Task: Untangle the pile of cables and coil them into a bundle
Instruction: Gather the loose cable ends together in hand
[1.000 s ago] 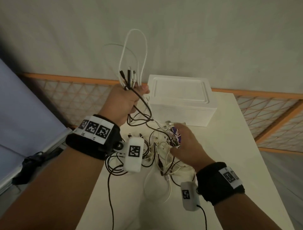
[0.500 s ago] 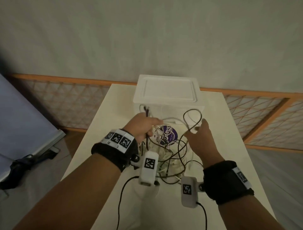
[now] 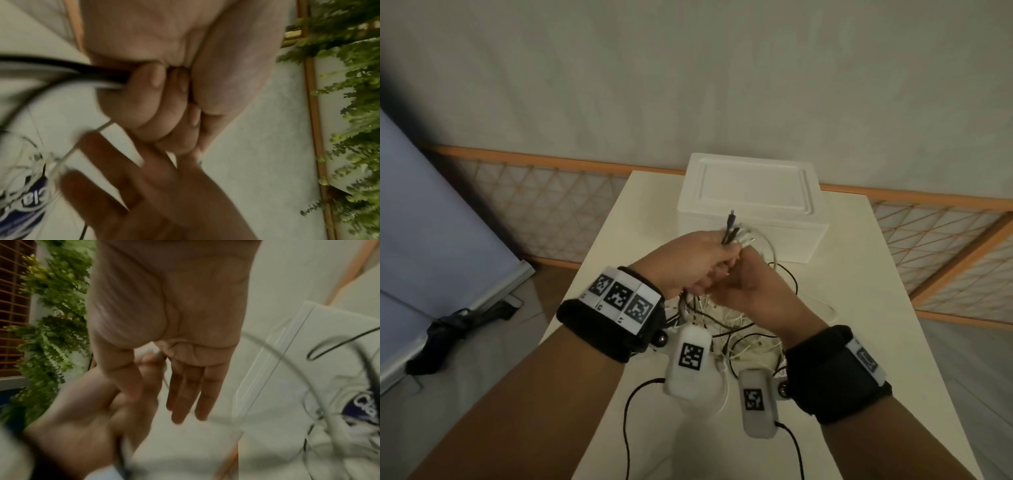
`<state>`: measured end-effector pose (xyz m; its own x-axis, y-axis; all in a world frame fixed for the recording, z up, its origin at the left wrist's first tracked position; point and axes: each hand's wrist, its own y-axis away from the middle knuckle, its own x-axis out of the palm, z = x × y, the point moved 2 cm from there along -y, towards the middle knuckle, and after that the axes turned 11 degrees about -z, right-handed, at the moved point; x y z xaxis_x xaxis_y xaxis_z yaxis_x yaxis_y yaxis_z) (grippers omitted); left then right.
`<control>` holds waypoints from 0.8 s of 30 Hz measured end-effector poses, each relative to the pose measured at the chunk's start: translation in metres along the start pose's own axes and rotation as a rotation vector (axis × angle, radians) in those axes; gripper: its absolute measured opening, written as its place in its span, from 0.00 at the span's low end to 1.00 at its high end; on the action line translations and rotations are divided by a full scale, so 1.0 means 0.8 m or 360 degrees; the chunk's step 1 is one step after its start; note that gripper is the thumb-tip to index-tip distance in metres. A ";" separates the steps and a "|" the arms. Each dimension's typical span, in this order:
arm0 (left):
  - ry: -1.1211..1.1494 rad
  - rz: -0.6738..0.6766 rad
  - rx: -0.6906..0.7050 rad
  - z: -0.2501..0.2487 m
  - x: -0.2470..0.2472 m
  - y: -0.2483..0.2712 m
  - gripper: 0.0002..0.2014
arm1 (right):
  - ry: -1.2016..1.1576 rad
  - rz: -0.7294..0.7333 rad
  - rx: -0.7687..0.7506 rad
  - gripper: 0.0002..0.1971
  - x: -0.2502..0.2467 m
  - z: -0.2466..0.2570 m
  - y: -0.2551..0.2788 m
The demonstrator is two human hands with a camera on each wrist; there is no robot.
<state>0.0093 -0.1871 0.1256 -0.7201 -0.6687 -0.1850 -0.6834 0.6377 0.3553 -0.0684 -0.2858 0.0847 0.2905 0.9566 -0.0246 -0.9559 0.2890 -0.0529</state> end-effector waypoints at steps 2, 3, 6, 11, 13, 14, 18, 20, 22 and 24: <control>-0.0247 0.0213 -0.0126 0.004 -0.017 0.003 0.14 | -0.0226 -0.0237 0.0068 0.32 -0.016 0.005 -0.008; -0.0332 0.0299 -0.0163 0.006 -0.024 0.005 0.15 | -0.0367 -0.0405 0.0107 0.32 -0.027 0.010 -0.012; -0.0119 0.0386 -0.0122 0.007 -0.036 0.005 0.17 | -0.0223 -0.0620 0.0236 0.21 -0.044 0.017 -0.025; 0.1016 0.0245 0.0066 -0.014 -0.032 0.000 0.14 | 0.0057 0.0244 0.0189 0.25 0.022 0.019 -0.011; 0.1242 0.0089 0.0094 -0.018 -0.043 -0.005 0.16 | 0.0150 0.0203 0.0205 0.10 0.028 0.027 -0.014; 0.1312 -0.0007 0.0096 -0.018 -0.050 -0.007 0.17 | 0.0336 0.0148 0.0146 0.07 0.023 0.033 -0.019; 0.1670 -0.0474 0.0085 0.006 -0.113 -0.012 0.18 | 0.1809 0.0101 -0.0143 0.13 -0.026 0.041 -0.032; 0.1799 -0.0666 0.0055 0.033 -0.158 -0.013 0.18 | 0.1948 -0.0099 -0.0089 0.14 -0.063 0.032 -0.030; 0.1855 -0.0817 -0.0071 0.068 -0.185 -0.012 0.19 | 0.2073 -0.0241 -0.0004 0.19 -0.091 0.023 -0.024; 0.1859 -0.0925 -0.0196 0.104 -0.182 -0.014 0.20 | 0.2160 -0.0305 0.0083 0.22 -0.102 0.019 -0.016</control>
<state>0.1119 -0.0653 0.0724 0.2443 -0.8070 0.5377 -0.7971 0.1487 0.5852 -0.0807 -0.3672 0.1029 0.2021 0.1216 -0.9718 -0.8881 0.4410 -0.1295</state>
